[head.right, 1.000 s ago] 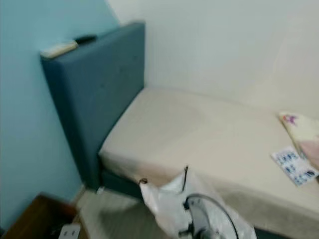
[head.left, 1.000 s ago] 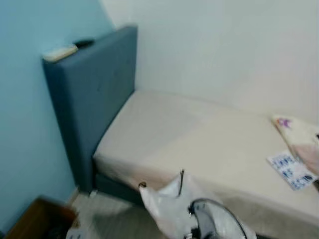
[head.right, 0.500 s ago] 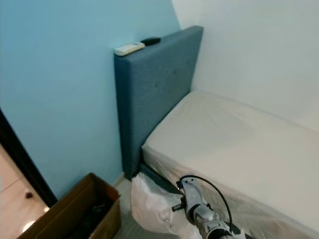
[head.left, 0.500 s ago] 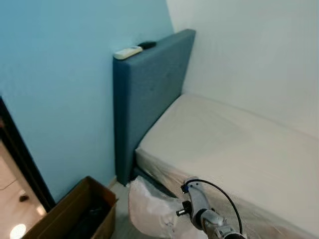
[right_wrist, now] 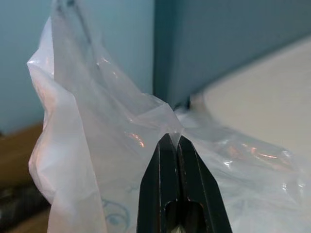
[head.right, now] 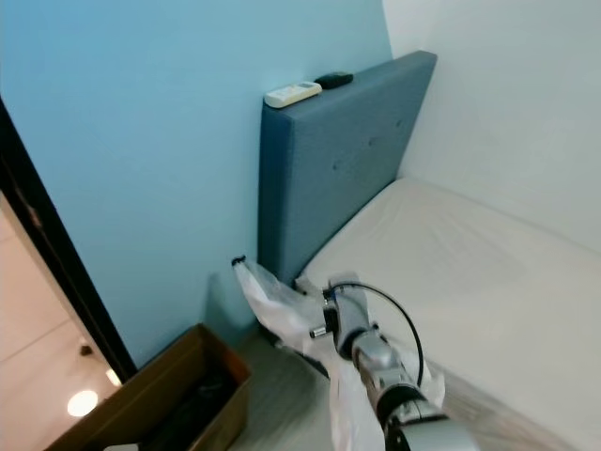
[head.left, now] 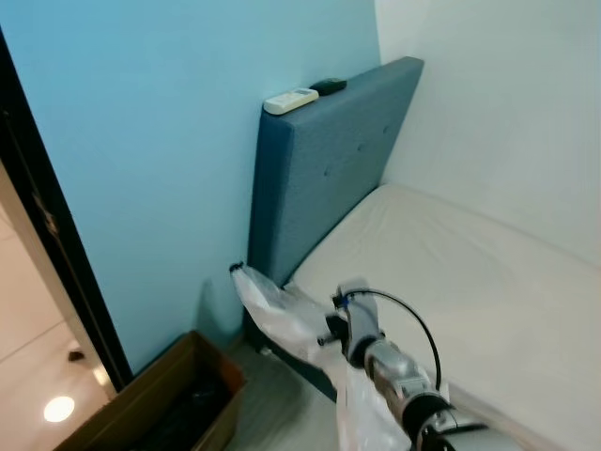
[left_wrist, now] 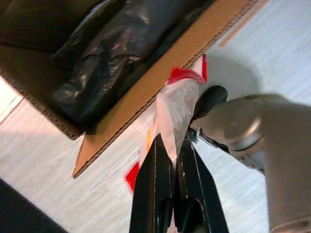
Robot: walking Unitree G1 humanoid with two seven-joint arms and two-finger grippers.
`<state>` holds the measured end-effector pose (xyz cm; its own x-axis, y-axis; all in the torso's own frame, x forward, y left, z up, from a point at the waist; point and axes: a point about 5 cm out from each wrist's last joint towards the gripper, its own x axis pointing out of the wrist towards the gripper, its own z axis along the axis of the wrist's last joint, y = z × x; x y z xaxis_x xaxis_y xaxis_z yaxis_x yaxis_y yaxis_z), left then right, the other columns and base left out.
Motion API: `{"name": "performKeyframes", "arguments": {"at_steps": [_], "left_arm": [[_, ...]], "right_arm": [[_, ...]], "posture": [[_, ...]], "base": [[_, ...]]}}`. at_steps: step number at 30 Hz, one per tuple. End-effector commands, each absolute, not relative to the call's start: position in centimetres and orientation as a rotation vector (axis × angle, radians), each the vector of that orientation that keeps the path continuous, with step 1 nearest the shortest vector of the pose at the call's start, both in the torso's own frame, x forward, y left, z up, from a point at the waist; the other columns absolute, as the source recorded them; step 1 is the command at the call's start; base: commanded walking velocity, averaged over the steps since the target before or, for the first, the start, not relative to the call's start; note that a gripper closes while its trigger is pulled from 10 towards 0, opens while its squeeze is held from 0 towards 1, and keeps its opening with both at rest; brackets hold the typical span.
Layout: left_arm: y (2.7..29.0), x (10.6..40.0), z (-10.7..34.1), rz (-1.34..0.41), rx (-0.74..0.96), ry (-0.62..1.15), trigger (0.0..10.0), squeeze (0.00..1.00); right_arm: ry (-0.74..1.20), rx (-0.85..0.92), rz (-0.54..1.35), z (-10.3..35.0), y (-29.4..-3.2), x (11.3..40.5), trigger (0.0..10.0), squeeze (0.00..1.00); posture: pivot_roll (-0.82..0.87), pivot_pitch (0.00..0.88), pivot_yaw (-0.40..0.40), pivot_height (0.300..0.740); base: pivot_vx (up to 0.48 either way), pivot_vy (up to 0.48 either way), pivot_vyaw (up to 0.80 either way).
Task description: Clean up the room
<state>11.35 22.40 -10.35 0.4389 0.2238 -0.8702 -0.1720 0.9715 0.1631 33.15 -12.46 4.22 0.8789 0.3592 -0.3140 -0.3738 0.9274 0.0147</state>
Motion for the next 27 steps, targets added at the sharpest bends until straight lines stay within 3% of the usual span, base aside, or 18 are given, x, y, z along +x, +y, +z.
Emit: {"name": "performKeyframes", "arguments": {"at_steps": [1,12,17,27], "left_arm": [[22.0,10.7,-10.6,0.231,0.050,1.117,10.0,0.00],[22.0,10.8,-10.6,0.227,0.042,1.114,10.0,0.00],[21.8,10.6,-10.7,0.213,0.038,1.122,10.0,0.00],[21.8,10.9,-10.6,0.201,0.043,1.112,10.0,0.00]], "right_arm": [[0.302,-0.035,0.423,4.3,-11.7,33.1,10.0,0.00],[0.273,-0.062,0.665,4.4,-8.4,32.2,10.0,0.00],[0.250,0.012,0.904,4.8,-6.0,31.2,10.0,0.00],[0.255,0.058,1.098,5.2,-5.0,30.4,10.0,0.00]], "posture": [[0.16,0.000,-0.162,0.740],[0.16,0.000,-0.161,0.740],[0.16,0.000,-0.159,0.740],[0.17,0.000,-0.169,0.740]], "base": [[0.000,0.000,0.64],[0.000,0.000,0.65],[0.000,0.000,0.65],[0.000,0.000,0.64]]}}
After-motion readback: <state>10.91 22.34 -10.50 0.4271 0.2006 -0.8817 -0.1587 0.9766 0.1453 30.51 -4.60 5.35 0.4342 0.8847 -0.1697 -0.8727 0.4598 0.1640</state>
